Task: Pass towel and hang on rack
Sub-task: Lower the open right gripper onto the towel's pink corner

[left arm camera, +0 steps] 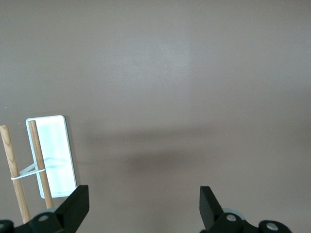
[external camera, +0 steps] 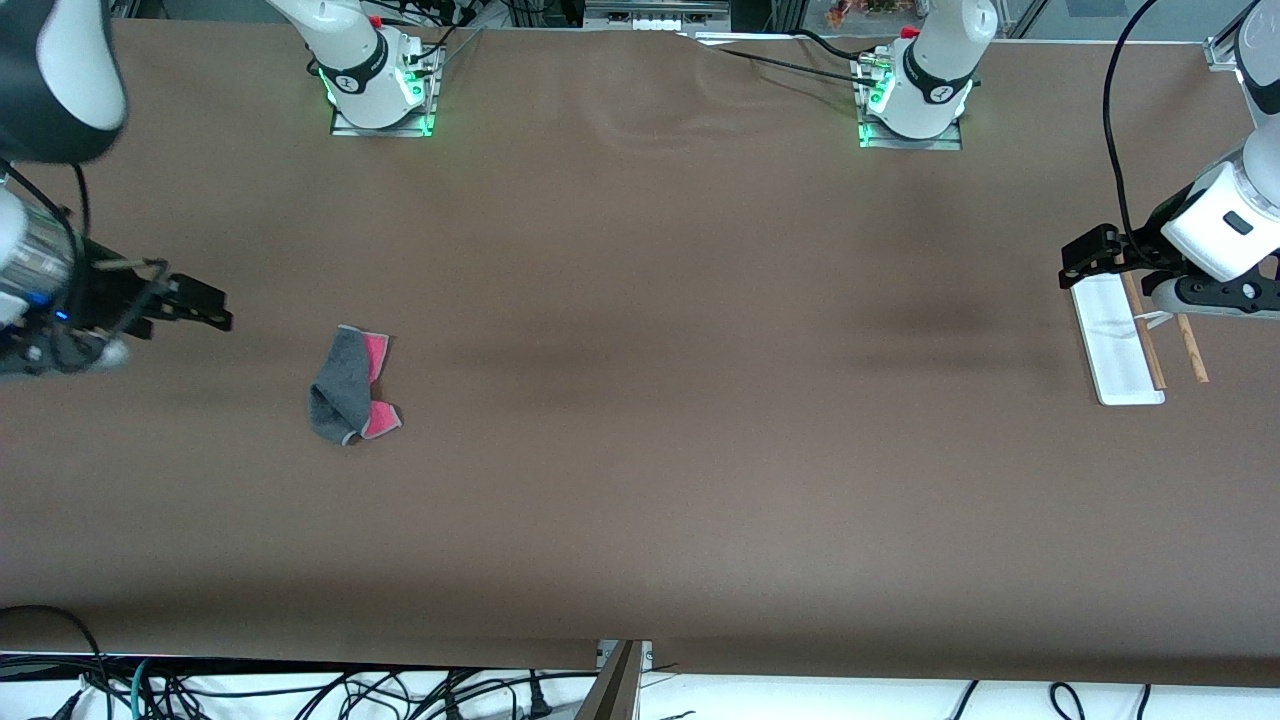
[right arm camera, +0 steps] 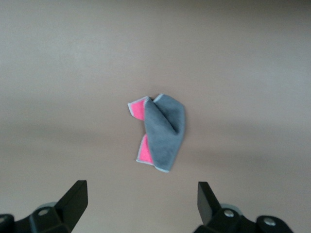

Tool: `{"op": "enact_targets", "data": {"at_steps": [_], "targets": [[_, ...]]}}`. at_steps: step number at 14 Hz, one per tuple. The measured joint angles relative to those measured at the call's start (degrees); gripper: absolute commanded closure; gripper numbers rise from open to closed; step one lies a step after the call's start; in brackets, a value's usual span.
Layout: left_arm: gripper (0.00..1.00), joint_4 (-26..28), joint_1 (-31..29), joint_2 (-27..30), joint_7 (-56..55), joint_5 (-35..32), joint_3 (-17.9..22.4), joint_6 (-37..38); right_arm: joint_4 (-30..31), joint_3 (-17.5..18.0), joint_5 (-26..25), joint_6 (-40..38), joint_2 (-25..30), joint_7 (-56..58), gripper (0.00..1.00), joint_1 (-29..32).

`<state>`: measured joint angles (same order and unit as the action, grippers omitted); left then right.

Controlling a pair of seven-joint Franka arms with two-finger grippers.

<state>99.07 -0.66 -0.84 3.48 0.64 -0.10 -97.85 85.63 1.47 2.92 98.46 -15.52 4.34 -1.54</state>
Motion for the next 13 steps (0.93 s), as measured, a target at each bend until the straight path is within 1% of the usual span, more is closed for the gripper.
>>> {"op": "enact_targets", "data": {"at_steps": [5,11,13], "targets": [[0.00,-0.02,0.00,-0.06,0.00,0.00,0.00,0.00,-0.02,0.02,0.01,6.00,-8.54,-0.04,0.00,-2.50],[0.00,-0.06,0.00,-0.14,0.00,0.00,0.00,0.00,-0.05,0.08,0.05,17.54,-17.14,-0.17,0.00,-6.33],[0.00,-0.07,0.00,-0.14,0.00,0.00,0.00,0.00,-0.04,0.07,0.05,19.96,-19.80,-0.25,0.00,-6.96]]}}
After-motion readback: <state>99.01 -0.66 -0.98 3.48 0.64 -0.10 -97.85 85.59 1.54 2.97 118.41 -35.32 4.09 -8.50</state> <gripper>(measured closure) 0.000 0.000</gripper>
